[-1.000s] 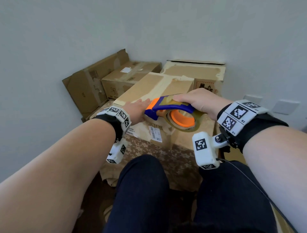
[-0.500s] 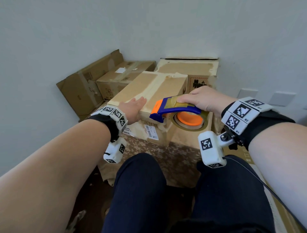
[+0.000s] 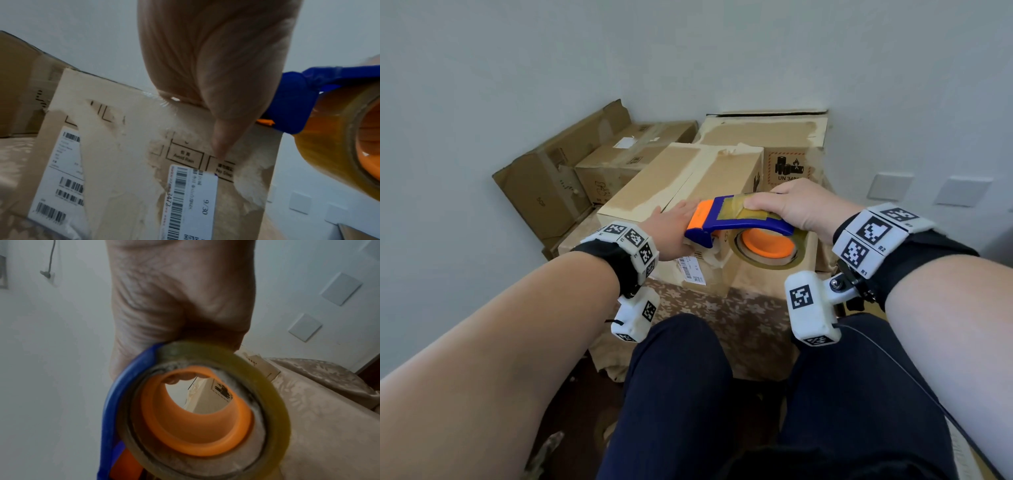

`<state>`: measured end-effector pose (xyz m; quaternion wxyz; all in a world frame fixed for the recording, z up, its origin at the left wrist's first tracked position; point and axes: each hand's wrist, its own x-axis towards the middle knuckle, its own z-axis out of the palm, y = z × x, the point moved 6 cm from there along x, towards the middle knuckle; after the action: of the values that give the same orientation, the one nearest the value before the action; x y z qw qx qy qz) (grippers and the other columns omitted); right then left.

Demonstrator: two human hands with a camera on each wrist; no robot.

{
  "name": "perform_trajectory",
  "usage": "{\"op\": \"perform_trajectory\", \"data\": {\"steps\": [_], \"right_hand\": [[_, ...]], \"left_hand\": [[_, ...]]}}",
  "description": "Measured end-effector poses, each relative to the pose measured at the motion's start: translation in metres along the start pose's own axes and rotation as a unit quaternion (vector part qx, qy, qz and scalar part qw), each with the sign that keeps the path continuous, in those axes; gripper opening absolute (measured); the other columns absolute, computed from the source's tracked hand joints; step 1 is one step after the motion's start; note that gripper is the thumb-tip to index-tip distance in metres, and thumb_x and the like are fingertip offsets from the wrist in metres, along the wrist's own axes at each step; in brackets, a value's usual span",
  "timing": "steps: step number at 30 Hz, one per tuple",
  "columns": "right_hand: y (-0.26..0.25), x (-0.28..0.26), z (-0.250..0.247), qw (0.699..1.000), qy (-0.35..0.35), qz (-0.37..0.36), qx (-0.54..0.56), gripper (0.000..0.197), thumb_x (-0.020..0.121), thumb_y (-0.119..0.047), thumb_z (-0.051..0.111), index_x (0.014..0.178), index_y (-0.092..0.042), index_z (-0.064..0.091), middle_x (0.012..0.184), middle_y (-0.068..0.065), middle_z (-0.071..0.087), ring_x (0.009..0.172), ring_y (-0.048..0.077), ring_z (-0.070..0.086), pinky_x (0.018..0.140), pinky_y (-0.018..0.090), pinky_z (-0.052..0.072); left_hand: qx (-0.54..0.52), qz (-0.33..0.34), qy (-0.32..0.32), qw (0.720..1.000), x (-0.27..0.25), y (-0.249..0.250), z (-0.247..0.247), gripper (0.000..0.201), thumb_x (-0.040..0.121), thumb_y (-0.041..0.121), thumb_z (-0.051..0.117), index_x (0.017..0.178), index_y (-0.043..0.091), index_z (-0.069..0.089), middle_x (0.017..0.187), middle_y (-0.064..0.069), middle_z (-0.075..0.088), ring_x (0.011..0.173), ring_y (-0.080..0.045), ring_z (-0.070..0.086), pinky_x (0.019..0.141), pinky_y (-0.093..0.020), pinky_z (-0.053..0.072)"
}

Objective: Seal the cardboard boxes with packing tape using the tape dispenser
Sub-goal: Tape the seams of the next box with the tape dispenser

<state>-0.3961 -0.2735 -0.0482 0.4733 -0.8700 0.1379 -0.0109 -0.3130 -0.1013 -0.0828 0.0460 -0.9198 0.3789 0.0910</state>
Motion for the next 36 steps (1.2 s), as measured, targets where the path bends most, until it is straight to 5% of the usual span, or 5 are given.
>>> {"op": "perform_trajectory", "data": {"steps": [9,13,25,36], "right_hand": [[0.013,-0.010,-0.005,0.999,-0.033,-0.008,0.036,0.052,0.081,-0.049,0.067,0.104,-0.003,0.071,0.093,0.015,0.073,0.074,0.021,0.061,0.084,0.036,0.051],[0.028,-0.015,-0.015,0.999,-0.025,0.003,0.042,0.050,0.077,-0.051,0.069,0.092,-0.004,0.072,0.075,0.010,0.069,0.067,0.021,0.059,0.078,0.033,0.049],[0.042,-0.017,-0.017,1.000,-0.021,0.009,0.014,0.054,0.081,-0.052,0.065,0.101,-0.003,0.071,0.093,0.017,0.072,0.079,0.026,0.063,0.079,0.034,0.048],[0.029,-0.014,0.007,1.000,-0.009,0.028,0.011,0.054,0.079,-0.055,0.065,0.096,-0.005,0.072,0.082,0.013,0.072,0.071,0.022,0.060,0.081,0.034,0.048]], "left_hand": [[-0.019,-0.001,-0.026,0.999,0.004,-0.001,0.001,0.093,0.088,0.030,0.064,0.153,0.023,-0.002,0.161,0.001,0.000,0.147,-0.021,0.008,0.114,-0.052,0.014],[0.005,-0.025,-0.048,0.999,0.004,-0.004,0.002,0.092,0.092,0.034,0.059,0.152,0.019,-0.010,0.160,0.002,-0.010,0.148,-0.018,0.000,0.118,-0.047,0.008],[0.013,-0.032,-0.044,0.998,0.003,-0.002,-0.001,0.092,0.092,0.031,0.060,0.152,0.018,-0.008,0.160,0.003,-0.010,0.147,-0.016,0.003,0.118,-0.048,0.010],[0.026,-0.035,-0.047,0.998,-0.005,-0.024,-0.002,0.091,0.091,0.027,0.061,0.152,0.019,-0.005,0.161,0.003,-0.003,0.145,-0.018,0.014,0.116,-0.052,0.017]]}}
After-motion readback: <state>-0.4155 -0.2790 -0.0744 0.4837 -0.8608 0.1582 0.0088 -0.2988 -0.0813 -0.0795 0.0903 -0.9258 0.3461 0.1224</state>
